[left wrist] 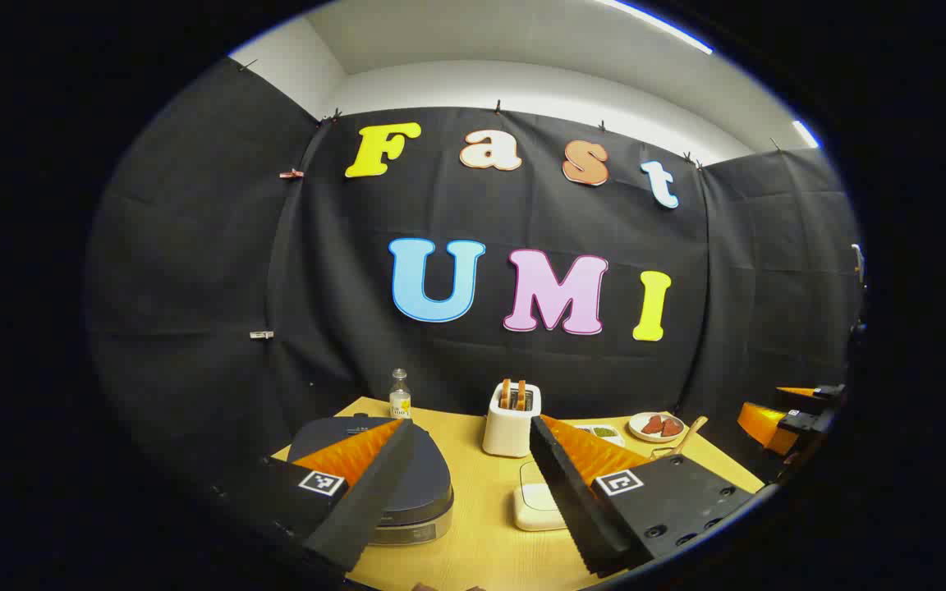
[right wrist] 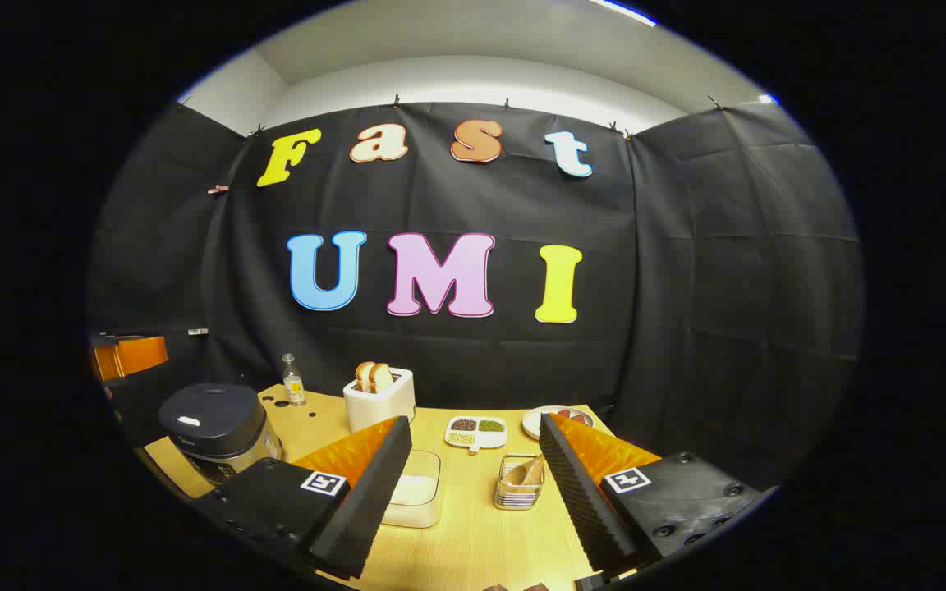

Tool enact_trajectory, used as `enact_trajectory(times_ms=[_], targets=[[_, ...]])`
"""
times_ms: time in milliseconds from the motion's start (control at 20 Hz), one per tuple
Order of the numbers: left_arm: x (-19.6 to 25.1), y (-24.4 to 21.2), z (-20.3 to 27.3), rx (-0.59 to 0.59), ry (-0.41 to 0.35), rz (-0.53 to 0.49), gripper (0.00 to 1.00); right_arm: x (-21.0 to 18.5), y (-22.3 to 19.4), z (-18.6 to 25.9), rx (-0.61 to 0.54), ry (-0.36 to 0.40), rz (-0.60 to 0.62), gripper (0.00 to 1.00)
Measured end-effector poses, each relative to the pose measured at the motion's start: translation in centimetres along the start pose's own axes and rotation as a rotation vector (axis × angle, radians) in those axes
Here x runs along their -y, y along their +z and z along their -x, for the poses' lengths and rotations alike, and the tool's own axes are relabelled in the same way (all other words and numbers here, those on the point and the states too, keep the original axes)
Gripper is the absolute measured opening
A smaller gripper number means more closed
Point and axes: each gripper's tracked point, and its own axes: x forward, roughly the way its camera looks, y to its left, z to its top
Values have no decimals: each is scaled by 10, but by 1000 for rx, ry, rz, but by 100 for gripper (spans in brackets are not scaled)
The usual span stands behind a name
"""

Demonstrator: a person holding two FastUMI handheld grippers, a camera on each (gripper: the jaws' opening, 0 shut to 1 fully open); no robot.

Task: Close the left gripper, press the button to open the rice cooker; take a wooden spoon from the chopstick holder with the right hand, scoop a spoonful of rice and pour it into the rice cooker, then put the wooden spoon back into the chopstick holder.

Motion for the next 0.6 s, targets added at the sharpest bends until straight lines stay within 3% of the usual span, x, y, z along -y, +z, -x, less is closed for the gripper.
enact_trajectory(times_ms=[350, 600], targets=[[-18, 6, -8, 16, 7, -47, 95, 22, 25, 2, 58, -78, 28, 98], [-34, -1, -15, -5, 4, -1, 95, 22, 28, 8, 54, -131, 16, 98]])
